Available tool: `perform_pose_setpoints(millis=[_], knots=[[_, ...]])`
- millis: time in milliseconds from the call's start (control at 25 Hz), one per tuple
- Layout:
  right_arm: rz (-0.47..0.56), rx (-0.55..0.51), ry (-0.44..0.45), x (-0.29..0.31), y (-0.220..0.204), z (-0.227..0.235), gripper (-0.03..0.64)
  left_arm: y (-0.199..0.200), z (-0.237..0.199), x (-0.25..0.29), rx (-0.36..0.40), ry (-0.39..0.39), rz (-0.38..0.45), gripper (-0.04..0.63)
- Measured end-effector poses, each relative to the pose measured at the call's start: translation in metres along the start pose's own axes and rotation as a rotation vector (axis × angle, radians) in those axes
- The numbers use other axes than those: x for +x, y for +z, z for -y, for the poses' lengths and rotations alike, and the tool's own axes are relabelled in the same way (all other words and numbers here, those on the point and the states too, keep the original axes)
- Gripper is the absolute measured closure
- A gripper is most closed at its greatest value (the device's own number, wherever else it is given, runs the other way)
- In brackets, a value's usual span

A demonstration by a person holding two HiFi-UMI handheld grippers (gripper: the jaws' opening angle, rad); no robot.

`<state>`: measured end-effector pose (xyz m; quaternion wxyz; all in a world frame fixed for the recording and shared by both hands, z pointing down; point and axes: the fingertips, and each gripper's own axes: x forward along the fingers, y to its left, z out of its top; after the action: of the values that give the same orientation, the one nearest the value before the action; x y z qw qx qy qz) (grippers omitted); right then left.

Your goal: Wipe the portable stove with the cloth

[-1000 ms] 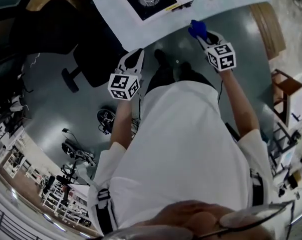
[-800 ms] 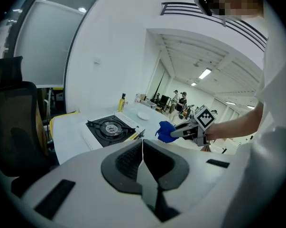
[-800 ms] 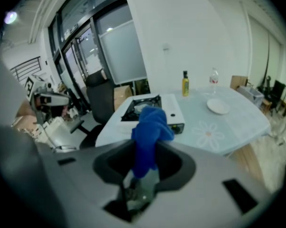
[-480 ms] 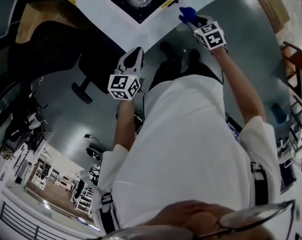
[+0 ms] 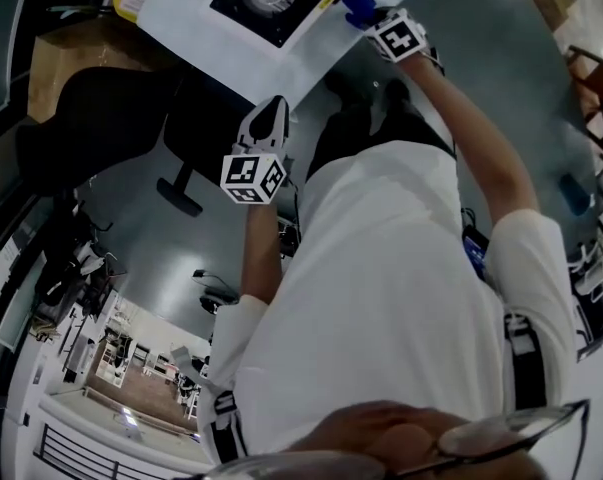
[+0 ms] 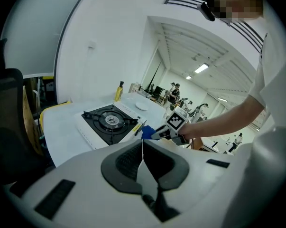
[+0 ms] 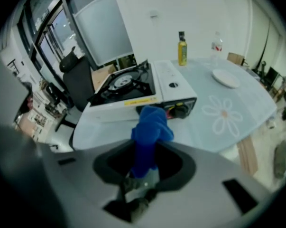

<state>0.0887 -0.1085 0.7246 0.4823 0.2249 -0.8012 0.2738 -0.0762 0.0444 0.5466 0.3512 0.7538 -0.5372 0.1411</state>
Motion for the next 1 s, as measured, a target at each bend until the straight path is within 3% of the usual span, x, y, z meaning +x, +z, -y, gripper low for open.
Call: perform_pose_setpoints(millis=[320, 1000], knots=[[0.002, 0.0, -0.016, 0.02, 0.017, -0.011, 0.485, -0.011, -0.014, -0.009, -0.029, 0.008, 0.0, 0.558], [-0.012, -0.151, 0.003, 0.032, 0.034, -0.063, 0.485, -0.027, -0.041, -0.025, -0.078, 0.024, 0.029, 0.558]])
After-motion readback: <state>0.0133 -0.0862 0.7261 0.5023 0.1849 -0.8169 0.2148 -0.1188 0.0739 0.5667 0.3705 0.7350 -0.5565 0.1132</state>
